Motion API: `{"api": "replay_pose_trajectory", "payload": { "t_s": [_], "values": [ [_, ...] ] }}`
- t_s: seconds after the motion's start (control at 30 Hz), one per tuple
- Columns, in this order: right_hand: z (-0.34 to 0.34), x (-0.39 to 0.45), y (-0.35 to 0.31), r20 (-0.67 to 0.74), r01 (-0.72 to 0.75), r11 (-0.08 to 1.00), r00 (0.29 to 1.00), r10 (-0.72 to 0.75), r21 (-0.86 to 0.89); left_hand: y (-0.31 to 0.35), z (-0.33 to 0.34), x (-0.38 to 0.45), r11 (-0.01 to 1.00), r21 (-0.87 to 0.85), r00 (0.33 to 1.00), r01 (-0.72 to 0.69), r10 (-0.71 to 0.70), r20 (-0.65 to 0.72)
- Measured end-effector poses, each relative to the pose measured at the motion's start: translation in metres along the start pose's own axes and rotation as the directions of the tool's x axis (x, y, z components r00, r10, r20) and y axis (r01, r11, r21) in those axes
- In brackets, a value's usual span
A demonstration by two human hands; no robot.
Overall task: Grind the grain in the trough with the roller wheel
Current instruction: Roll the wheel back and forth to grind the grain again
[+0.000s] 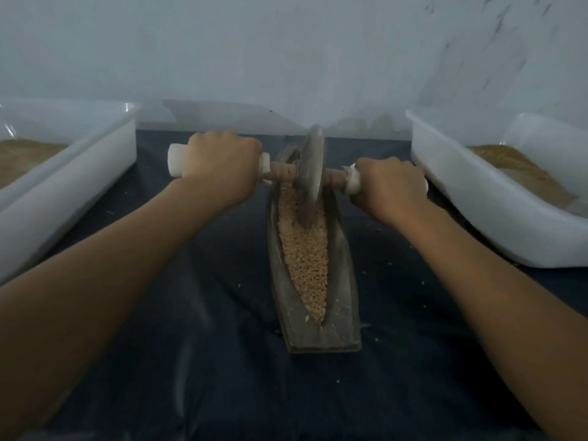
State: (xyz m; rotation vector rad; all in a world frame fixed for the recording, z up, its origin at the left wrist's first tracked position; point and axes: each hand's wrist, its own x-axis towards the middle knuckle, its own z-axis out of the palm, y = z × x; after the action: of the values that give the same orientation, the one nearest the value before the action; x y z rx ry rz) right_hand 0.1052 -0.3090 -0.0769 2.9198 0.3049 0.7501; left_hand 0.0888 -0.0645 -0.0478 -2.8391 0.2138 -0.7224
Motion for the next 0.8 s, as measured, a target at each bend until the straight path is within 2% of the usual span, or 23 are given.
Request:
{"api": "replay_pose_trajectory", "payload": {
  "t_s": [0.17, 0.27, 0.33, 0.47, 0.57, 0.7, 0.8],
  "values": [
    [-0.027, -0.05, 0.002, 0.012, 0.1, 0.995, 0.995, -0.1, -0.001, 0.001, -0.024, -0.048, 0.997, 0.013, 0.997, -0.071, 0.072, -0.019],
    [-0.062, -0.09, 0.002, -0.093, 0.254, 0.967, 0.963, -0.253, -0.003, -0.004, -0.037, -0.1, 0.988, 0.008, 0.972, -0.155, 0.154, -0.176],
    [-0.076, -0.099, 0.001, -0.073, 0.282, 0.959, 0.957, -0.281, 0.007, -0.009, -0.041, -0.114, 0.985, -0.043, 0.964, -0.168, 0.155, -0.215],
    [-0.057, -0.079, -0.001, -0.073, 0.212, 0.974, 0.973, -0.218, -0.079, -0.007, -0.022, -0.092, 0.995, -0.019, 0.99, -0.097, 0.095, -0.104],
    [-0.033, -0.035, -0.004, -0.098, 0.143, 0.979, 0.983, -0.158, -0.147, -0.005, 0.001, -0.049, 0.993, -0.12, 1.0, 0.021, -0.019, 0.015],
    [-0.018, 0.01, -0.004, -0.02, 0.079, 0.992, 0.997, -0.081, -0.1, -0.006, 0.015, -0.006, 0.993, -0.109, 0.999, 0.049, -0.048, 0.013],
    [-0.02, 0.002, -0.007, 0.016, 0.066, 0.996, 0.998, -0.065, -0.053, -0.003, 0.009, -0.008, 0.994, -0.103, 0.999, 0.025, -0.022, 0.029]
  ]
}}
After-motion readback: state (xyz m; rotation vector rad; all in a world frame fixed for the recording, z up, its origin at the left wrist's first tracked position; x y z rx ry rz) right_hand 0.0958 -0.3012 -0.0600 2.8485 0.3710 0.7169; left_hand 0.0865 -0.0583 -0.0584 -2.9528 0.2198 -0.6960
